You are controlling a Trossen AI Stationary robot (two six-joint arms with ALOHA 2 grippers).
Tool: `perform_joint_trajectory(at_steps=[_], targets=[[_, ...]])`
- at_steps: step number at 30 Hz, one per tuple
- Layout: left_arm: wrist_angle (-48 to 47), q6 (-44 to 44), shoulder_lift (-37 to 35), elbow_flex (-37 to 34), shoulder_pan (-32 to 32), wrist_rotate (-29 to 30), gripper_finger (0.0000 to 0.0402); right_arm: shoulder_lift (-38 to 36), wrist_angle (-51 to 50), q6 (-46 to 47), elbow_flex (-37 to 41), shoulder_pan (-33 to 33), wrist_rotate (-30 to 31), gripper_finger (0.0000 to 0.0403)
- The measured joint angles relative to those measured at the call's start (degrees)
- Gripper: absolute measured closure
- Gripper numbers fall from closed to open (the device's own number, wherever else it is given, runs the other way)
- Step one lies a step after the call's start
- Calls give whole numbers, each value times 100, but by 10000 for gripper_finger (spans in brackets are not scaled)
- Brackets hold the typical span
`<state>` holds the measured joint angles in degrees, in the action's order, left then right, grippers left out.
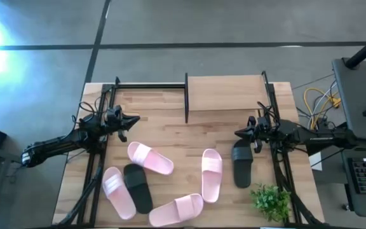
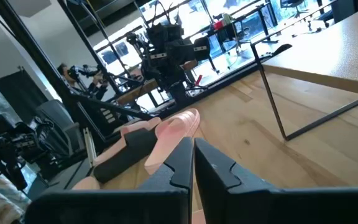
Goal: Pick and place slides into the shelf
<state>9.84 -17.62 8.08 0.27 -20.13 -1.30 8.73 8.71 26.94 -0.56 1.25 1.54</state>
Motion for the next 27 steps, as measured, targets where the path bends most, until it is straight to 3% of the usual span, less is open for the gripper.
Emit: perform_joint_trajectory(at_steps=[3, 6, 11, 13, 17, 21, 27], targets=[[0, 0, -1, 0, 0, 0, 402, -2, 6, 264, -1, 0, -46, 394], [-1, 1, 0, 0, 0, 0, 402, -7, 326, 1678, 4, -3, -281, 394], [6, -1, -2, 0, 1, 0, 402, 171, 1576, 1380, 4, -70, -812, 394], [-12, -1, -5, 0, -1, 0, 402, 188, 1909, 1744, 2, -62, -787, 394], [-10, -1, 2, 0, 1, 0, 402, 186, 2034, 3593, 2, -61, -264, 394], [4, 0, 3, 0, 1, 0, 402, 191, 2078, 3916, 2, -61, 295, 394], [1, 1, 0, 0, 1, 2, 402, 501, 2652, 4589, -89, -96, 2, 394]])
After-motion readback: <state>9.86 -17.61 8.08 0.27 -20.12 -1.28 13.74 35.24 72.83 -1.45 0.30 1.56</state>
